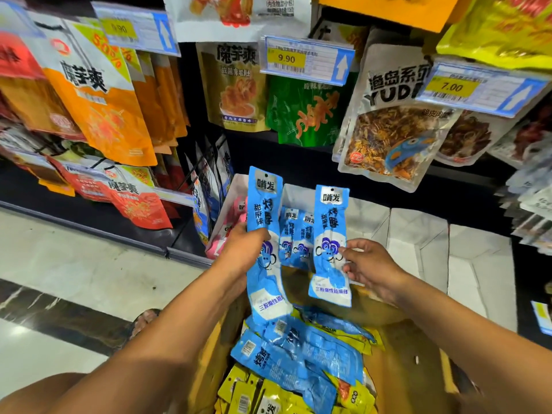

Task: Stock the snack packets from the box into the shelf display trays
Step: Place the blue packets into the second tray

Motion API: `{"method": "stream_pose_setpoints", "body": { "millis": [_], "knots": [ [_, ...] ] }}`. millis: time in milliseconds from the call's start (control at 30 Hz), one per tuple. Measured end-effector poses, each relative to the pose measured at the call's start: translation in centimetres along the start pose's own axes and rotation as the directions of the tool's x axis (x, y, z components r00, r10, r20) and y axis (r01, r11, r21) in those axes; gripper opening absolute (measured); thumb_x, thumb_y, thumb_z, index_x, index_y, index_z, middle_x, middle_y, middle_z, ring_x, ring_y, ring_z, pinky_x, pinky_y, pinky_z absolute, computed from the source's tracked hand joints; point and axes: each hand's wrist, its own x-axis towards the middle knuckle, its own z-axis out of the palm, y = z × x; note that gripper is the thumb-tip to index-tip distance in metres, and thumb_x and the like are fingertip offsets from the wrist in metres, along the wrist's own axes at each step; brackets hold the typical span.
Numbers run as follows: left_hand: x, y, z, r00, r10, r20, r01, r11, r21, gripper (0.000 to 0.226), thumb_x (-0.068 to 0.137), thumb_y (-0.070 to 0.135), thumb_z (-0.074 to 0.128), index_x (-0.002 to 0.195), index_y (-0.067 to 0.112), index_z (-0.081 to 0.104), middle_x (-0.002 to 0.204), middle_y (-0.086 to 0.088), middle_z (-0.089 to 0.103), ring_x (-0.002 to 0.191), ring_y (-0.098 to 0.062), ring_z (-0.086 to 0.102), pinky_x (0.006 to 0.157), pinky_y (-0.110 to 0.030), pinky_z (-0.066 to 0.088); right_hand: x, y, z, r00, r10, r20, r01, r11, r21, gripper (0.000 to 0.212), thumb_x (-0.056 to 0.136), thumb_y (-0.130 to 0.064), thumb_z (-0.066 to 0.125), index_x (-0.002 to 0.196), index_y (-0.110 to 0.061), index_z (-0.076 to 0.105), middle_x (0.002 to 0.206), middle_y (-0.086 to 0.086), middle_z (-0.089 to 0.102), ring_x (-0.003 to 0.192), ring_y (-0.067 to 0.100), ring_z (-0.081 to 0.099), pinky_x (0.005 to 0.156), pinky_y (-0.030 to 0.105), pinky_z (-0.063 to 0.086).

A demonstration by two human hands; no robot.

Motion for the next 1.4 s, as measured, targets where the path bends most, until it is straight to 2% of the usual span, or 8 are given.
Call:
{"method": "stream_pose_setpoints", "body": {
  "millis": [267, 467, 667, 800, 933, 1033, 1167, 1400],
  "knots": [
    [1.6, 0.2, -2.4, 0.996, 0.081, -0.042, -0.081, 0.997, -0.001, 0.021, 0.097, 0.007, 0.062, 0.11, 0.019, 0.074, 0.1, -0.004, 0.08, 0.087, -0.027, 0.077, 0.08, -0.045, 0.062, 10.2, -0.8, 5.2, 0.994, 0.056, -0.097, -0.066, 0.993, -0.102, 0.013, 0.1, -0.005, 0.057, 0.092, -0.013, 0.051, 0.088, 0.013, 0.065, 0.062, 0.013, 0.063, 0.048, 0.022, 0.054],
    [2.0, 0.4, -3.3, 0.993, 0.102, -0.064, -0.102, 0.995, -0.009, 0.02, 0.097, 0.005, 0.063, 0.108, 0.017, 0.076, 0.099, -0.005, 0.08, 0.092, -0.03, 0.076, 0.088, -0.05, 0.061, 16.9, 1.7, 9.5, 0.979, 0.159, -0.125, -0.178, 0.972, -0.155, 0.034, 0.101, -0.001, 0.051, 0.134, -0.006, 0.049, 0.106, 0.017, 0.069, 0.061, 0.015, 0.068, 0.043, 0.022, 0.054],
    [2.2, 0.9, -4.4, 0.991, 0.129, -0.037, -0.13, 0.991, -0.036, 0.022, 0.101, 0.003, 0.058, 0.112, 0.014, 0.073, 0.099, -0.008, 0.08, 0.091, -0.032, 0.077, 0.081, -0.046, 0.063, 20.3, 4.8, 12.1, 0.972, 0.189, -0.138, -0.213, 0.959, -0.189, 0.021, 0.101, -0.001, 0.049, 0.12, 0.001, 0.058, 0.08, 0.013, 0.063, 0.059, 0.021, 0.063, 0.046, 0.03, 0.057],
    [2.6, 0.7, -4.7, 0.993, 0.117, -0.034, -0.117, 0.993, -0.005, 0.023, 0.102, 0.003, 0.056, 0.113, 0.015, 0.073, 0.1, -0.008, 0.08, 0.092, -0.032, 0.076, 0.082, -0.048, 0.063, 21.3, 6.1, 12.9, 0.977, 0.118, -0.176, -0.177, 0.913, -0.369, 0.015, 0.101, -0.011, 0.054, 0.107, 0.001, 0.061, 0.103, 0.023, 0.068, 0.079, 0.033, 0.068, 0.065, 0.039, 0.058],
    [2.9, 0.6, -4.6, 0.995, 0.095, -0.039, -0.095, 0.995, 0.009, 0.021, 0.102, 0.004, 0.057, 0.108, 0.016, 0.073, 0.1, -0.007, 0.08, 0.09, -0.031, 0.077, 0.076, -0.043, 0.063, 21.6, 6.5, 12.4, 0.985, 0.051, -0.166, -0.134, 0.828, -0.544, 0.023, 0.101, -0.021, 0.056, 0.111, -0.003, 0.064, 0.107, 0.018, 0.068, 0.095, 0.034, 0.067, 0.065, 0.035, 0.051],
    [2.8, 0.5, -4.2, 0.995, 0.098, -0.027, -0.097, 0.995, 0.022, 0.023, 0.102, 0.003, 0.057, 0.101, 0.017, 0.075, 0.103, -0.003, 0.079, 0.088, -0.027, 0.077, 0.074, -0.038, 0.064, 21.3, 6.4, 12.1, 0.992, 0.084, -0.092, -0.114, 0.906, -0.407, 0.01, 0.097, -0.008, 0.059, 0.105, -0.004, 0.064, 0.103, 0.018, 0.071, 0.083, 0.029, 0.071, 0.063, 0.035, 0.058],
    [3.1, 0.0, -3.8, 0.994, 0.095, -0.045, -0.093, 0.994, 0.056, 0.019, 0.099, 0.004, 0.062, 0.105, 0.017, 0.075, 0.099, -0.006, 0.08, 0.091, -0.031, 0.076, 0.086, -0.05, 0.062, 20.4, 5.4, 11.3, 0.998, 0.056, -0.01, -0.056, 0.95, -0.308, 0.012, 0.092, -0.005, 0.065, 0.099, -0.015, 0.064, 0.099, 0.016, 0.072, 0.084, 0.032, 0.075, 0.08, 0.049, 0.062],
    [3.3, -1.2, -3.0, 0.991, 0.123, -0.047, -0.121, 0.991, 0.047, 0.02, 0.095, 0.004, 0.068, 0.111, 0.015, 0.072, 0.103, -0.003, 0.079, 0.091, -0.028, 0.076, 0.083, -0.048, 0.062, 10.2, -0.5, 10.1, 0.983, -0.121, 0.136, 0.142, 0.978, -0.153, 0.012, 0.097, -0.016, 0.064, 0.107, -0.013, 0.068, 0.097, 0.01, 0.072, 0.065, 0.016, 0.061, 0.061, 0.031, 0.051]
  ]
}}
